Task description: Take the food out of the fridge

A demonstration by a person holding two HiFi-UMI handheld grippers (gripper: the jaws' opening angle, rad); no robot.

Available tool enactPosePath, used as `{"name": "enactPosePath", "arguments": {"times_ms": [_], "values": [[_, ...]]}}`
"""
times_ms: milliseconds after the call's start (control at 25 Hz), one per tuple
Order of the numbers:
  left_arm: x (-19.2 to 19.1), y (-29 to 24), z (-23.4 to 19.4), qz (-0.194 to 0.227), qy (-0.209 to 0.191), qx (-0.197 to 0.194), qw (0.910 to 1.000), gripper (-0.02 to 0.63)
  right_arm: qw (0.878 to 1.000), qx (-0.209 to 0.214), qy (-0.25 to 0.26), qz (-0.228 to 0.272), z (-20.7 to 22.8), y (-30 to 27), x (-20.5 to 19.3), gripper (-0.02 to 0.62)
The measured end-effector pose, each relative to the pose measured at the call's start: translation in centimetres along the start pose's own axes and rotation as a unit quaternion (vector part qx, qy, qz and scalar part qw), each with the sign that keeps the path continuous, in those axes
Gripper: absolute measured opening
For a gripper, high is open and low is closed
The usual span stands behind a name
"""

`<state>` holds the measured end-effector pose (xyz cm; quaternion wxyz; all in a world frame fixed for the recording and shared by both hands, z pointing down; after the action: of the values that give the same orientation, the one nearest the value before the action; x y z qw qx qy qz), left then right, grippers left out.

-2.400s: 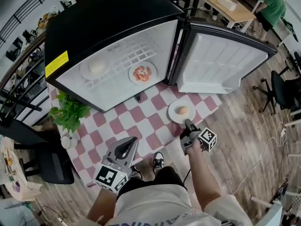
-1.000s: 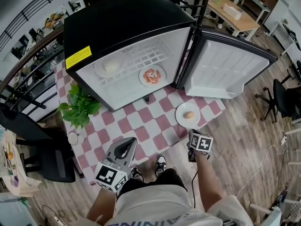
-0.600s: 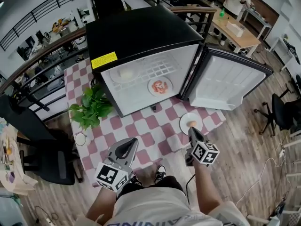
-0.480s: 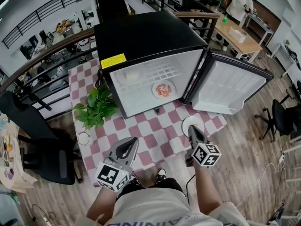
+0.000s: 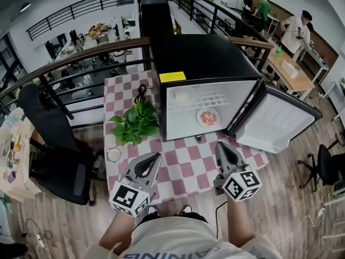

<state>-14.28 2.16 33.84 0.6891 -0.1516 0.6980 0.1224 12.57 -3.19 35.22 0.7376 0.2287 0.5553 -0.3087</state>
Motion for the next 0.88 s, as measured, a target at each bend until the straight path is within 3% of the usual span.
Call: {"name": "enactPosePath", "arguments": {"times_ms": [280, 640, 880], "values": [[0.4, 1.0, -1.6, 0.006, -0.009, 0.037, 0.9993, 0.006, 0.999, 0.036, -0.003, -0.001, -1.5, -2.2, 0.3, 0.020], [0.6, 0.8, -1.8, 0.014, 0.004, 0.032, 0.9994, 0.006, 0.999, 0.033, -0.027, -0.012, -0.8, -2.7, 0.0, 0.020], [0.3, 0.6, -1.6, 0.012, 0.008, 0.027, 0.9995, 0.006, 0.994, 0.029, -0.107, -0.022, 1.0, -3.8, -1.3, 0.021]]}}
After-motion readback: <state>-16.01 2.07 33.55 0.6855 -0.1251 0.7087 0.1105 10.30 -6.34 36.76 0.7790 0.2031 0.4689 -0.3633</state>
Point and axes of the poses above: the fingertips, and each gripper's own axes: y backward along the fingers, z to its right, x out of its top, the point moved 7 cm from there along y, backward along the fingers, and after that the axes turned 13 degrees about x, right-handed, at the moved point
